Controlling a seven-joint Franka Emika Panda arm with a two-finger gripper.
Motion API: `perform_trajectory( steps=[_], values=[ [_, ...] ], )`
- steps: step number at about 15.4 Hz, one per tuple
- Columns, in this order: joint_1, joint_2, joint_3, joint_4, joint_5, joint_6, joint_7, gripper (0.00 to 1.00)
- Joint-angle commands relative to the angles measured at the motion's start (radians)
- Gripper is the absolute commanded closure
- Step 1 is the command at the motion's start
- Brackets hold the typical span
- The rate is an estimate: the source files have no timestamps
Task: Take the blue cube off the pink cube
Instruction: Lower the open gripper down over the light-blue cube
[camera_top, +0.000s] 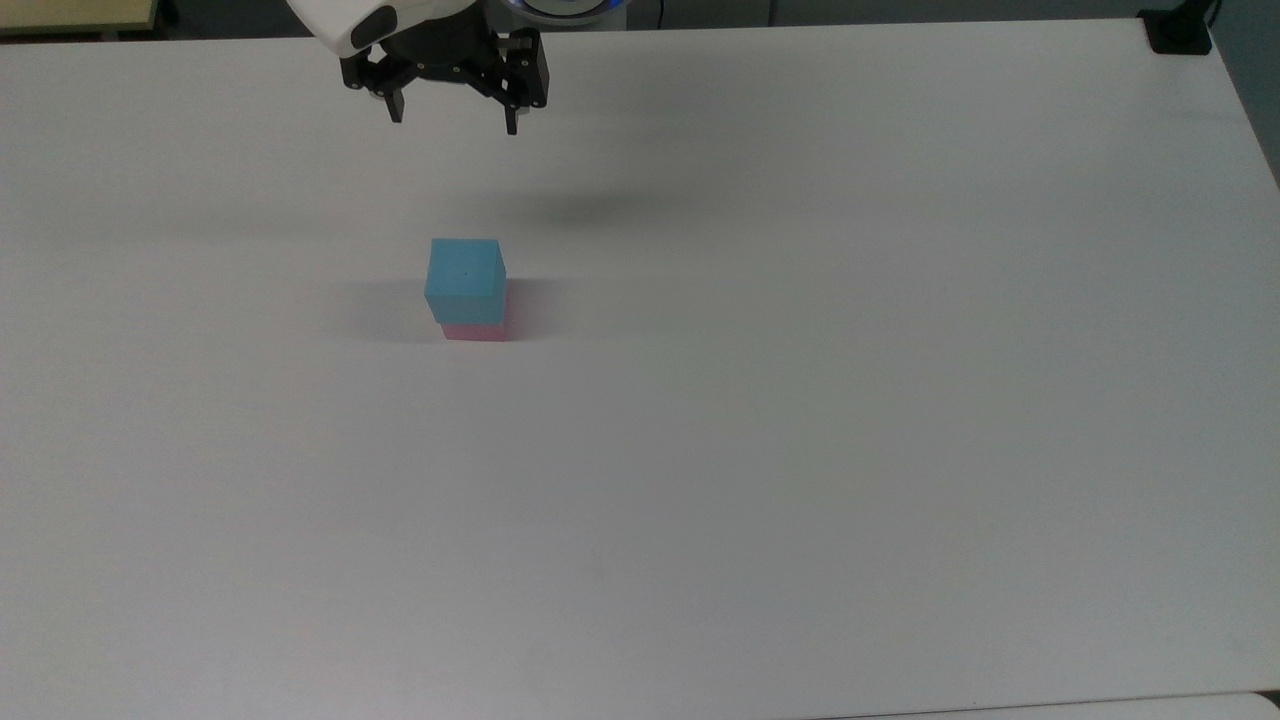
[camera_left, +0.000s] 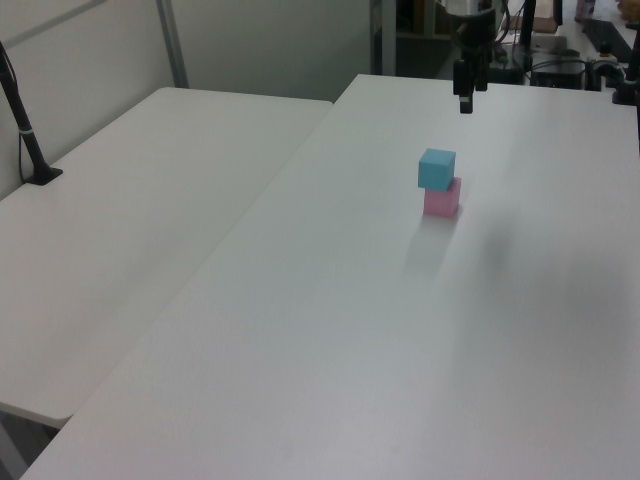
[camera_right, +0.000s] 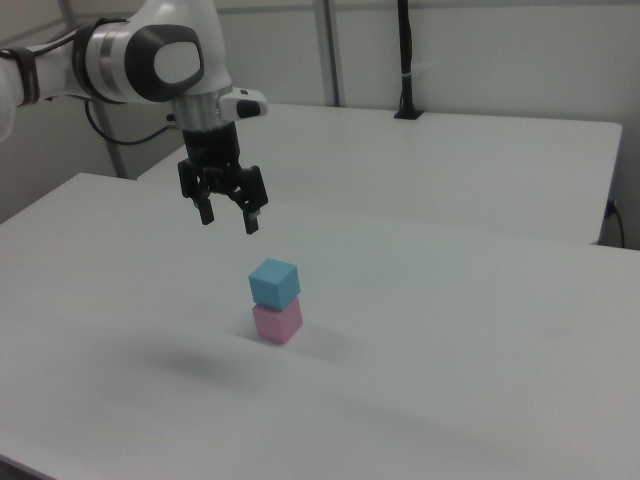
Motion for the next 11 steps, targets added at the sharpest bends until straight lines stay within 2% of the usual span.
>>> perform_trajectory(
  steps=[1,6,8,11],
  values=[
    [-0.002,0.003,0.006,0.019,0.003,-0.003,0.007,0.0],
    [-0.005,0.008,0.006,0.023,0.006,0.011,0.007,0.0],
    [-0.005,0.046,0.006,0.055,0.004,0.041,0.016,0.0],
    [-0.008,0.084,0.006,0.052,0.003,0.118,0.021,0.0]
  ],
)
